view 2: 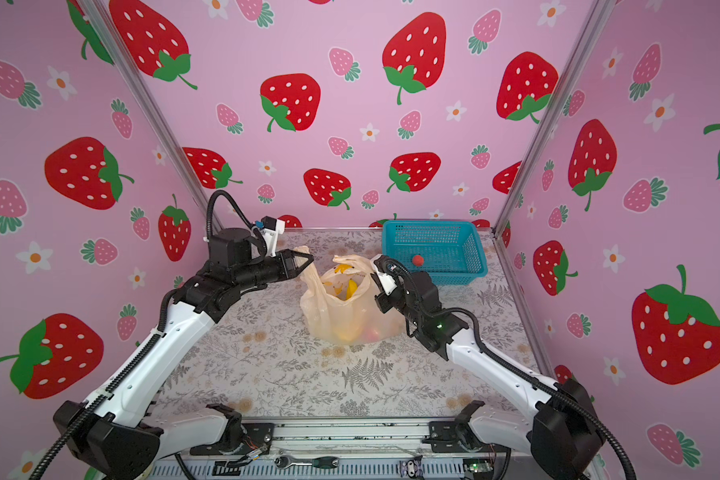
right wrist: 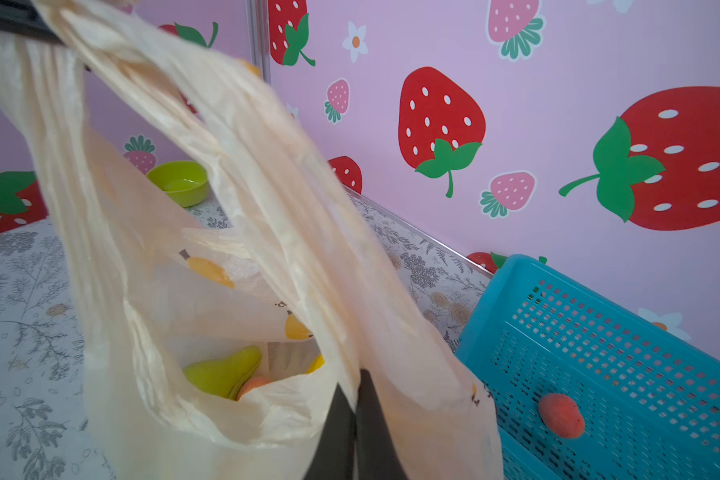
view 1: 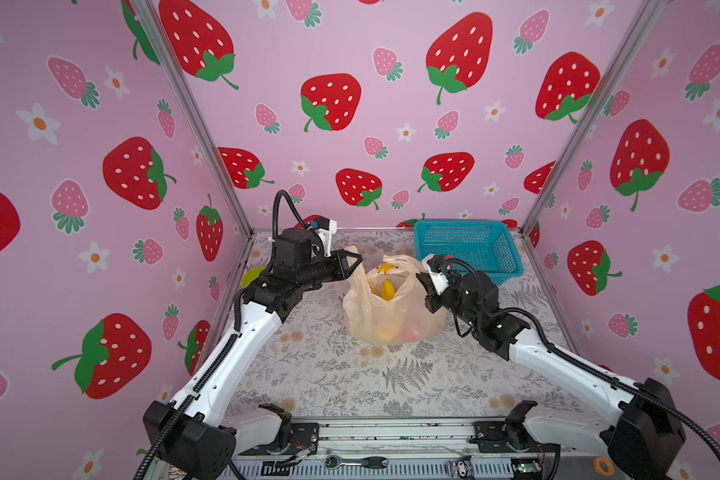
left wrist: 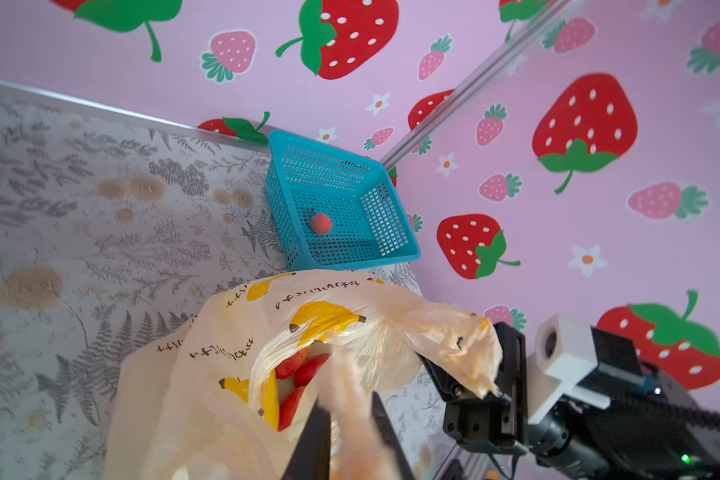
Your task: Place the fake fruits into the plastic bag and tie a complex knot
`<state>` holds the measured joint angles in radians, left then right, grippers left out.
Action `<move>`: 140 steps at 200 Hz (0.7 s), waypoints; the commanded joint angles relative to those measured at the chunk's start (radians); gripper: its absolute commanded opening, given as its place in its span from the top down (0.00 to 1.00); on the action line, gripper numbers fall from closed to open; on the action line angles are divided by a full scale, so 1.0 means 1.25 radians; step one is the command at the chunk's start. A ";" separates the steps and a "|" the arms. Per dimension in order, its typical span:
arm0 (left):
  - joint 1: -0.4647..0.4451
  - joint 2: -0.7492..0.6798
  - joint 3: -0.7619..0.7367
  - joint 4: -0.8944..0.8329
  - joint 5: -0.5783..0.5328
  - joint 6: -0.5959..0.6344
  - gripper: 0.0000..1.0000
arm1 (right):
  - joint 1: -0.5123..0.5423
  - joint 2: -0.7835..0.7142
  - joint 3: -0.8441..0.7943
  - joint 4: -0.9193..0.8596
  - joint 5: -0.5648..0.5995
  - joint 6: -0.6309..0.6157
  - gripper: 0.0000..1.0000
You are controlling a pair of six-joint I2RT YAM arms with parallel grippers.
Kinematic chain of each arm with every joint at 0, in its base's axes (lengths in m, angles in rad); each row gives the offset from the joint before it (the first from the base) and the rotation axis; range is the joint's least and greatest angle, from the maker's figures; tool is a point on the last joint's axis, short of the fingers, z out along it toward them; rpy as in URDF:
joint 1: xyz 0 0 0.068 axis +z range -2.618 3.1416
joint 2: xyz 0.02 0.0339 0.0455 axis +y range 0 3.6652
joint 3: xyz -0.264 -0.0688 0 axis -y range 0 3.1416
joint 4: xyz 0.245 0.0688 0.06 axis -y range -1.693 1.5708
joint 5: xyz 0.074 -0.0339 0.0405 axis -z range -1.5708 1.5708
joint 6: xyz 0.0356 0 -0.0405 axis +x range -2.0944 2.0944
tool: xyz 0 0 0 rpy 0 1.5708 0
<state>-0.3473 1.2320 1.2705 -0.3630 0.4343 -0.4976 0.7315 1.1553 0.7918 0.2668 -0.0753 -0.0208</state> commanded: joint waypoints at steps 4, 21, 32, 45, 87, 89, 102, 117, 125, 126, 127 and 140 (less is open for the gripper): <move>0.004 -0.038 0.034 -0.027 -0.068 0.114 0.55 | -0.028 -0.023 -0.024 0.042 -0.182 0.055 1.00; 0.005 -0.062 0.040 -0.027 -0.066 0.151 0.44 | -0.049 -0.023 -0.034 0.065 -0.248 0.098 1.00; 0.004 -0.080 0.041 -0.023 -0.061 0.178 0.38 | -0.063 -0.019 -0.037 0.079 -0.294 0.127 1.00; 0.003 -0.101 0.038 -0.019 -0.042 0.238 0.37 | -0.080 -0.015 -0.037 0.089 -0.340 0.159 1.00; -0.054 -0.141 0.050 -0.057 0.053 0.465 0.38 | -0.129 -0.005 -0.032 0.085 -0.430 0.208 1.00; -0.063 -0.140 0.054 -0.062 0.055 0.471 0.38 | -0.131 -0.006 -0.033 0.085 -0.432 0.209 1.00; -0.122 -0.124 0.093 -0.099 0.053 0.533 0.39 | -0.139 -0.006 -0.034 0.085 -0.448 0.212 1.00; -0.204 -0.092 0.154 -0.157 0.015 0.624 0.38 | -0.147 -0.006 -0.036 0.085 -0.456 0.215 1.00; -0.242 -0.070 0.186 -0.190 -0.009 0.671 0.37 | -0.149 -0.006 -0.037 0.086 -0.460 0.217 1.00; -0.247 -0.066 0.189 -0.193 -0.012 0.678 0.37 | -0.150 -0.006 -0.037 0.087 -0.461 0.218 1.00; -0.251 -0.064 0.193 -0.197 -0.015 0.684 0.37 | -0.150 -0.006 -0.037 0.087 -0.460 0.218 1.00; -0.297 -0.027 0.237 -0.239 -0.055 0.749 0.36 | -0.152 -0.005 -0.038 0.090 -0.465 0.221 1.00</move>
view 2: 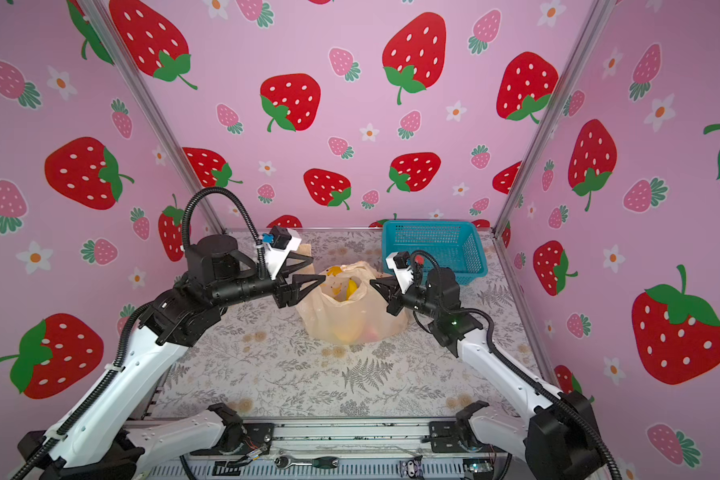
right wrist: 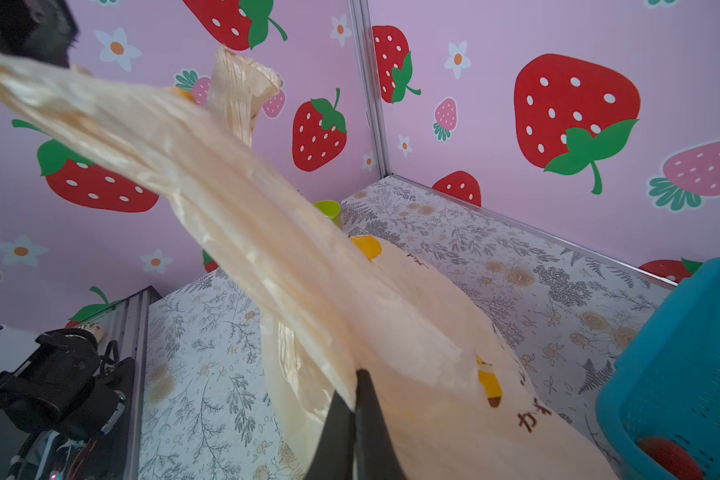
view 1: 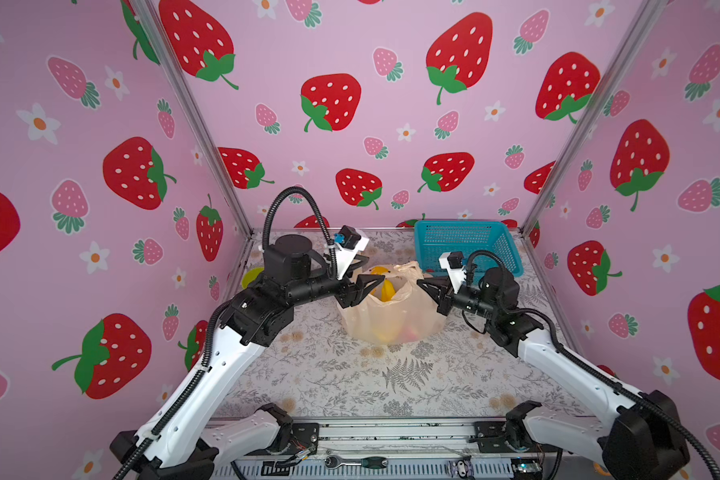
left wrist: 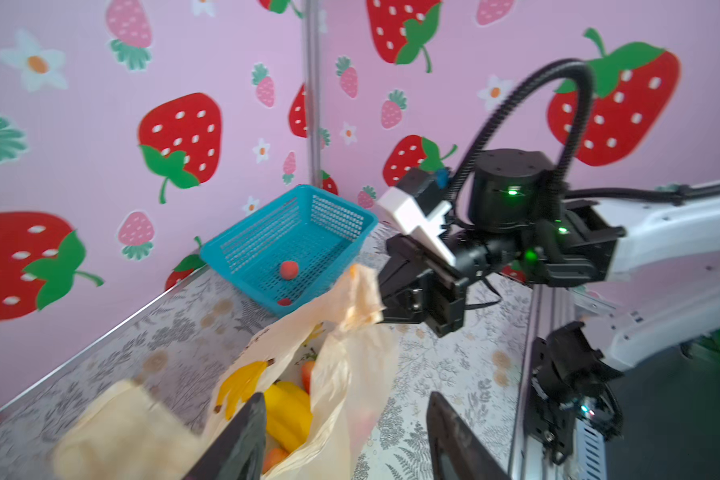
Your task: Place the fake fruits into the plastic bag and tie a complex knot
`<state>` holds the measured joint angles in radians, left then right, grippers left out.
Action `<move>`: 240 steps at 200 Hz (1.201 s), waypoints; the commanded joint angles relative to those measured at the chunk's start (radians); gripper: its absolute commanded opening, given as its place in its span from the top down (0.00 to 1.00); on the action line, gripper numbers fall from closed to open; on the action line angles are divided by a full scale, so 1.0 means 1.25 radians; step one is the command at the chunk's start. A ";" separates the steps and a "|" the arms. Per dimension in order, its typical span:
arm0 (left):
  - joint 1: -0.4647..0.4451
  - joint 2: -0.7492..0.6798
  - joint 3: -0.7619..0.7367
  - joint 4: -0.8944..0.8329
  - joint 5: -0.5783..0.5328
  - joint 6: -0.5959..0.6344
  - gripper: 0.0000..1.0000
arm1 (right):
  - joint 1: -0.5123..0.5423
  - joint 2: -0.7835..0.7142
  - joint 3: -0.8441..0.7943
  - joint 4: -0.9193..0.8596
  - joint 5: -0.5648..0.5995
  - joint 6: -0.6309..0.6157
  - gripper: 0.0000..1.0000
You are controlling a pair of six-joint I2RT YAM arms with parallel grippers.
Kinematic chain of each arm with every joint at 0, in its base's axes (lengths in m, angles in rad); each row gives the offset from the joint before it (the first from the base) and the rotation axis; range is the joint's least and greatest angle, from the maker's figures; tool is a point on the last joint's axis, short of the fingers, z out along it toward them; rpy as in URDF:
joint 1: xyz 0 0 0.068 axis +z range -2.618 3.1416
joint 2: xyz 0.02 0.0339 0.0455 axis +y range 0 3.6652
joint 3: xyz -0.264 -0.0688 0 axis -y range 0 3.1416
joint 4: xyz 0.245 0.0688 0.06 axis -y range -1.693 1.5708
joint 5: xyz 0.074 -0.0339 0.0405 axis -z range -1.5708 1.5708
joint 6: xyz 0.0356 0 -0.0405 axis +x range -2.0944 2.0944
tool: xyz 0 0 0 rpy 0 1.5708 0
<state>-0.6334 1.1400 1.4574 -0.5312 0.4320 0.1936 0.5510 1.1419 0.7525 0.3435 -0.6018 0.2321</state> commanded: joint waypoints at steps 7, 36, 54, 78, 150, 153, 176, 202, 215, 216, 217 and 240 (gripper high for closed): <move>-0.082 0.065 0.105 -0.120 -0.072 0.224 0.35 | -0.008 0.003 -0.007 0.028 -0.046 0.019 1.00; -0.106 0.130 0.141 -0.131 -0.126 0.308 0.35 | -0.010 -0.008 -0.010 0.026 -0.044 0.013 1.00; -0.109 0.172 0.166 -0.136 -0.131 0.328 0.36 | -0.010 -0.012 -0.014 0.023 -0.038 0.010 1.00; -0.113 0.204 0.185 -0.135 -0.141 0.330 0.51 | -0.010 -0.010 -0.016 0.023 -0.036 0.011 1.00; -0.128 0.201 0.149 -0.100 -0.139 0.201 0.92 | -0.010 -0.033 -0.001 -0.038 0.058 -0.062 0.85; -0.128 0.200 0.147 -0.100 -0.139 0.189 0.93 | -0.011 -0.038 -0.002 -0.042 0.068 -0.071 0.81; -0.129 0.192 0.139 -0.102 -0.135 0.105 1.00 | -0.007 -0.101 -0.029 -0.029 0.126 -0.146 0.53; -0.129 0.178 0.129 -0.093 -0.140 0.036 1.00 | -0.002 -0.151 -0.062 0.016 0.133 -0.218 0.25; -0.129 0.174 0.127 -0.094 -0.135 0.017 1.00 | -0.001 -0.156 -0.078 0.058 0.105 -0.247 0.15; -0.129 0.174 0.127 -0.094 -0.133 0.016 1.00 | -0.001 -0.156 -0.080 0.060 0.102 -0.249 0.15; -0.129 0.174 0.127 -0.094 -0.133 0.014 1.00 | 0.000 -0.155 -0.081 0.064 0.100 -0.250 0.14; -0.129 0.171 0.126 -0.095 -0.120 -0.006 1.00 | 0.014 -0.130 -0.086 0.153 0.037 -0.280 0.07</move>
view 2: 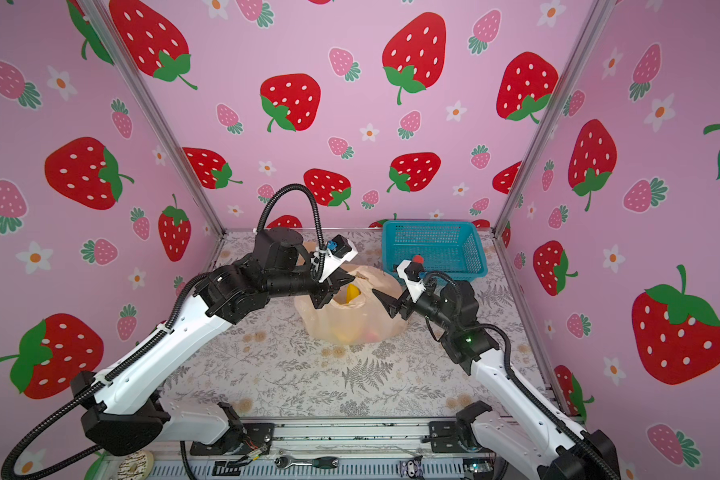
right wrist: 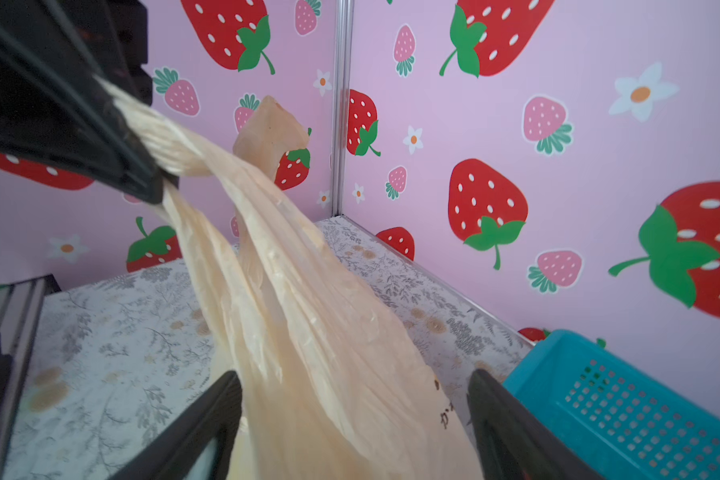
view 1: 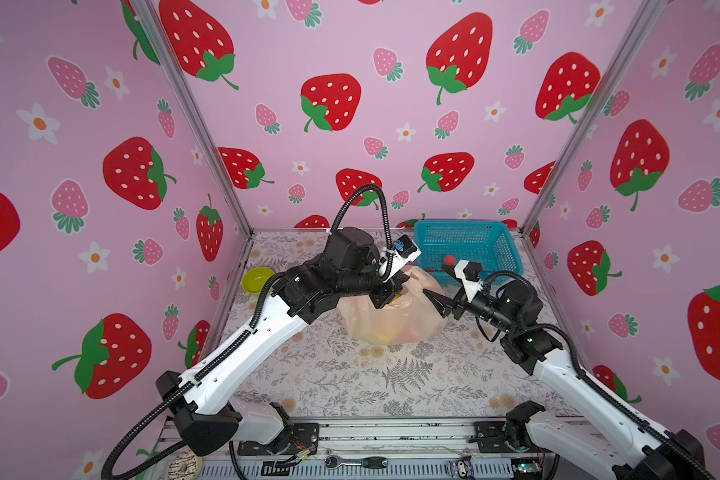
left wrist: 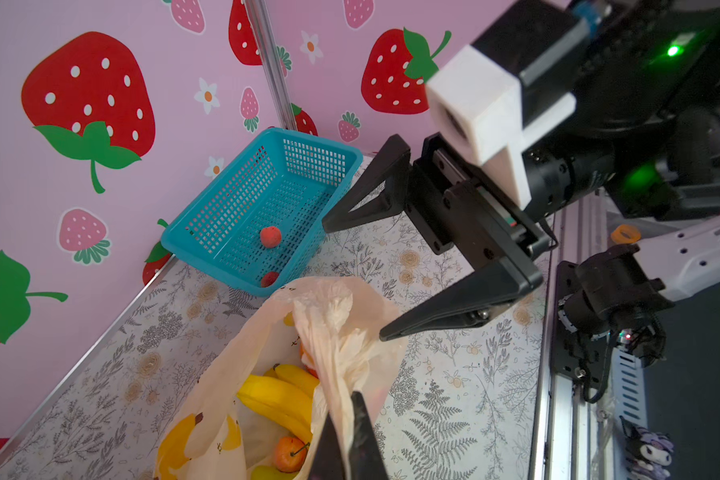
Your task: Place the fake fruits into the plastic bag and tie a complex knot
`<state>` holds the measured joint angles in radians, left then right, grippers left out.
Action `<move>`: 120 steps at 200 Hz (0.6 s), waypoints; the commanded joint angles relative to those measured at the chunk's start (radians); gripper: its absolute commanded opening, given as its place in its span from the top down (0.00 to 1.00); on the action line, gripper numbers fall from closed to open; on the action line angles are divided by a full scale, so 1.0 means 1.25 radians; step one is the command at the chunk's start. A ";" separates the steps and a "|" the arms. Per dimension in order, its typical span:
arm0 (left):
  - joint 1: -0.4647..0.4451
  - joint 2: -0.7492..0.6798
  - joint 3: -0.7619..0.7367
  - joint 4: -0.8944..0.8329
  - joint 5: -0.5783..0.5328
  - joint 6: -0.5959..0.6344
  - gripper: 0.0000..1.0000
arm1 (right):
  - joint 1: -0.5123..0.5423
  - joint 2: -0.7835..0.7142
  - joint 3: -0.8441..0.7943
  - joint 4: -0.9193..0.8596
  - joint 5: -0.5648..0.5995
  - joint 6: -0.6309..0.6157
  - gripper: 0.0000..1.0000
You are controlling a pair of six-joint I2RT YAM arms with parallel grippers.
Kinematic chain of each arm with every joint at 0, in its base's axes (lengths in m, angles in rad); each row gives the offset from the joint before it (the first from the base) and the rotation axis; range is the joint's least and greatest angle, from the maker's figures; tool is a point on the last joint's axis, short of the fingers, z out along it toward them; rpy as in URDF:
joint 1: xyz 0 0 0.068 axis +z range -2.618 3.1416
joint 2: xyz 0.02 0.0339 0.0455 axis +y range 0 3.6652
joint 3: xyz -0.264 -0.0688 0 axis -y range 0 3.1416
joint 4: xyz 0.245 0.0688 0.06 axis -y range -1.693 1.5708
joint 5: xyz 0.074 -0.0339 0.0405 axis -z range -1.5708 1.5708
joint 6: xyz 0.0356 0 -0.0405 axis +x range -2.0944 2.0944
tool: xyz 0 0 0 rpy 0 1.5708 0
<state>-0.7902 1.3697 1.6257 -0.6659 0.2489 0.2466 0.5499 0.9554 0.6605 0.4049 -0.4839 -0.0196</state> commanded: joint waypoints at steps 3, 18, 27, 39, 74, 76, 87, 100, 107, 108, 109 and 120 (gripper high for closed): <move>-0.004 -0.013 -0.008 0.013 0.027 -0.049 1.00 | 0.018 0.025 -0.009 0.111 -0.064 -0.083 0.07; -0.004 -0.016 -0.012 0.014 0.034 -0.052 1.00 | 0.038 0.066 0.021 0.125 -0.106 -0.111 0.07; -0.003 -0.017 -0.014 0.016 0.034 -0.052 1.00 | 0.043 0.093 0.042 0.133 -0.143 -0.116 0.07; -0.003 -0.016 -0.016 0.017 0.034 -0.055 1.00 | 0.049 0.128 0.068 0.137 -0.184 -0.112 0.08; -0.001 -0.012 -0.014 0.025 0.043 -0.081 1.00 | 0.057 0.190 0.070 0.142 -0.215 -0.106 0.28; -0.001 -0.013 -0.013 0.026 0.043 -0.084 1.00 | 0.057 0.190 0.066 0.142 -0.215 -0.106 0.30; -0.001 -0.010 -0.007 0.027 0.042 -0.105 1.00 | 0.057 0.191 0.043 0.142 -0.213 -0.105 0.45; 0.000 -0.004 0.001 0.031 0.042 -0.137 1.00 | 0.057 0.186 0.008 0.150 -0.212 -0.093 0.61; 0.001 0.002 0.007 0.031 0.037 -0.157 1.00 | 0.057 0.179 -0.014 0.162 -0.209 -0.085 0.68; 0.002 0.002 0.007 0.030 0.036 -0.161 1.00 | 0.057 0.177 -0.018 0.164 -0.209 -0.084 0.70; 0.001 0.004 0.008 0.030 0.036 -0.164 1.00 | 0.057 0.177 -0.021 0.166 -0.208 -0.083 0.71; 0.003 0.017 0.023 0.020 0.020 -0.200 1.00 | 0.056 0.168 -0.056 0.190 -0.198 -0.075 0.79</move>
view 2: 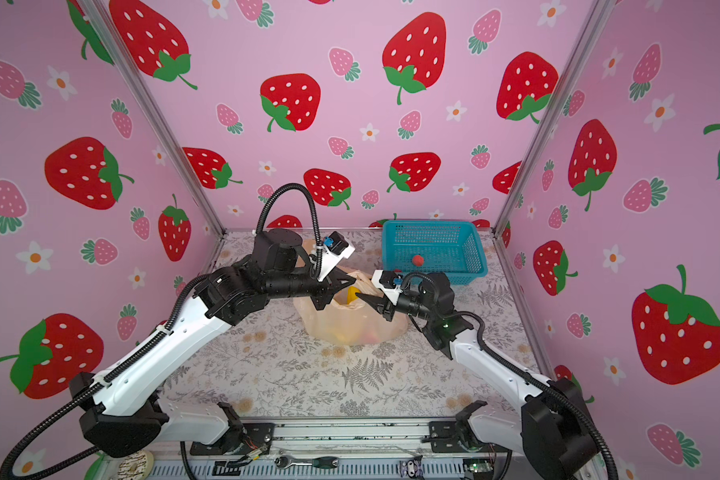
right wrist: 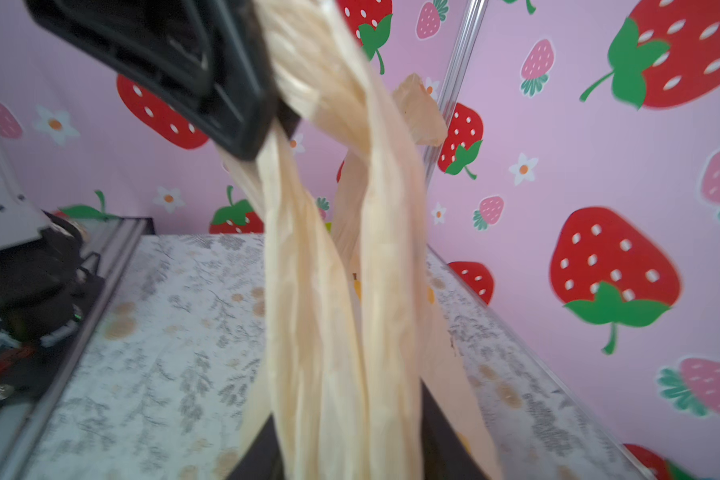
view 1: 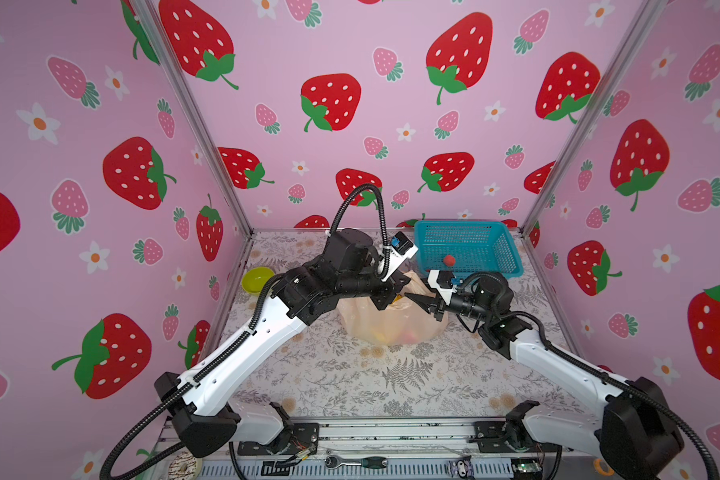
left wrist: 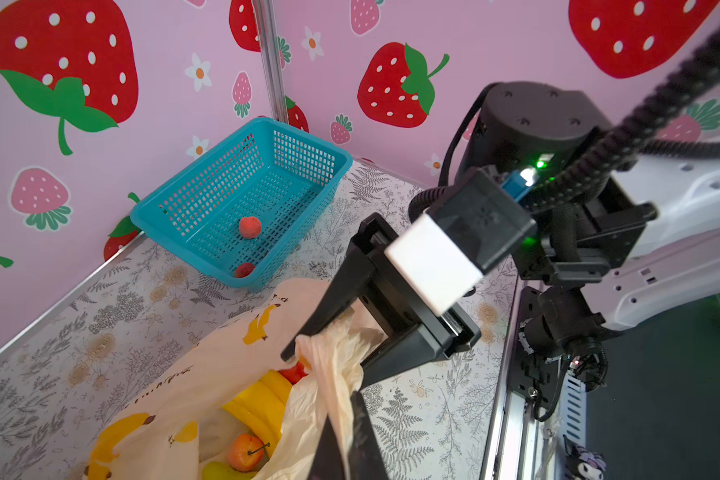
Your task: Place the fake fruits into the plastic bag and tie a complex knot
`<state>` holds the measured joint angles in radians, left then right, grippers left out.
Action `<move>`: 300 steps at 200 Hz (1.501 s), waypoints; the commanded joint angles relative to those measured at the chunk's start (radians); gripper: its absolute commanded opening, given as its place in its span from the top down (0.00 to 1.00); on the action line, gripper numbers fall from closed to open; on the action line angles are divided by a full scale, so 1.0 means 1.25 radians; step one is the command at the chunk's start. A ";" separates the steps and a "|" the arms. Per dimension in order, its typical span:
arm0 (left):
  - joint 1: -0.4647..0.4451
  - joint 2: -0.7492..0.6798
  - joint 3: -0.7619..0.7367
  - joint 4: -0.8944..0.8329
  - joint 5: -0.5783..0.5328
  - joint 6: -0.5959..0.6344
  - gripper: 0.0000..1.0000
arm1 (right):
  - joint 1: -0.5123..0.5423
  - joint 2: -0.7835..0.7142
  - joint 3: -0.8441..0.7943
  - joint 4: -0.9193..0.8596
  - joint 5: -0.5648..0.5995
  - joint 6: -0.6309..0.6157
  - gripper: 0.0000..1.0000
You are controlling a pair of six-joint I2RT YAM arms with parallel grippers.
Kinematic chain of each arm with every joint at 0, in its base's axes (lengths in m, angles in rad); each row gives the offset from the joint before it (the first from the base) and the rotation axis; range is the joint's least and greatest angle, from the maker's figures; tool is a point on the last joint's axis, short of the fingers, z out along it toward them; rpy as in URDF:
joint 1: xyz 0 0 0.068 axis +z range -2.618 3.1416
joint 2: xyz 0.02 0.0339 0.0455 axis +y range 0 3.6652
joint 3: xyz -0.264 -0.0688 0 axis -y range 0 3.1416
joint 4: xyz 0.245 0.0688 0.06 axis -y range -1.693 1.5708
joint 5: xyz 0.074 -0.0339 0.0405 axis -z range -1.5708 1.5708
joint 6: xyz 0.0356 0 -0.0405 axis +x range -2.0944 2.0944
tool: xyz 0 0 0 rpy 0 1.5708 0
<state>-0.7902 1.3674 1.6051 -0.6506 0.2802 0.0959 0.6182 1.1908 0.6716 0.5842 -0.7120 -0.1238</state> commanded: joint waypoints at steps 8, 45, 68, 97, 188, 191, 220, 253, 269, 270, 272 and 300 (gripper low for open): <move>0.002 0.032 0.056 -0.009 -0.014 -0.101 1.00 | 0.001 -0.029 -0.081 0.059 -0.004 0.013 0.82; 0.001 0.066 0.095 -0.056 -0.013 -0.159 1.00 | 0.000 -0.044 -0.078 0.064 0.058 0.034 0.77; 0.000 0.065 0.081 -0.036 0.005 -0.182 1.00 | 0.008 -0.043 -0.078 0.120 0.142 0.106 0.51; 0.001 0.070 0.083 -0.031 0.020 -0.199 1.00 | 0.053 -0.048 -0.084 0.164 0.290 0.123 0.27; 0.002 0.069 0.075 -0.011 0.031 -0.245 1.00 | 0.241 0.031 -0.068 0.332 0.857 0.176 0.24; 0.001 0.070 0.075 -0.010 0.031 -0.245 1.00 | 0.246 0.036 -0.066 0.331 0.876 0.181 0.25; 0.003 0.072 0.075 -0.006 0.035 -0.256 1.00 | 0.263 0.076 -0.040 0.284 1.029 0.246 0.34; 0.003 0.071 0.074 -0.001 0.041 -0.263 1.00 | 0.264 0.101 -0.052 0.253 1.090 0.287 0.44; 0.003 0.071 0.075 -0.003 0.038 -0.264 1.00 | 0.264 0.108 -0.066 0.238 1.090 0.290 0.50; 0.003 0.071 0.075 -0.003 0.038 -0.264 1.00 | 0.264 0.108 -0.067 0.238 1.090 0.290 0.51; 0.003 0.070 0.075 -0.004 0.037 -0.264 1.00 | 0.265 0.108 -0.070 0.236 1.090 0.289 0.52; 0.006 0.066 0.072 0.000 0.034 -0.265 1.00 | 0.264 0.094 -0.113 0.234 1.046 0.269 0.65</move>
<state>-0.7891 1.4609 1.6745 -0.6693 0.3073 -0.2279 0.9501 1.3170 0.5774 0.8978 0.5758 0.2050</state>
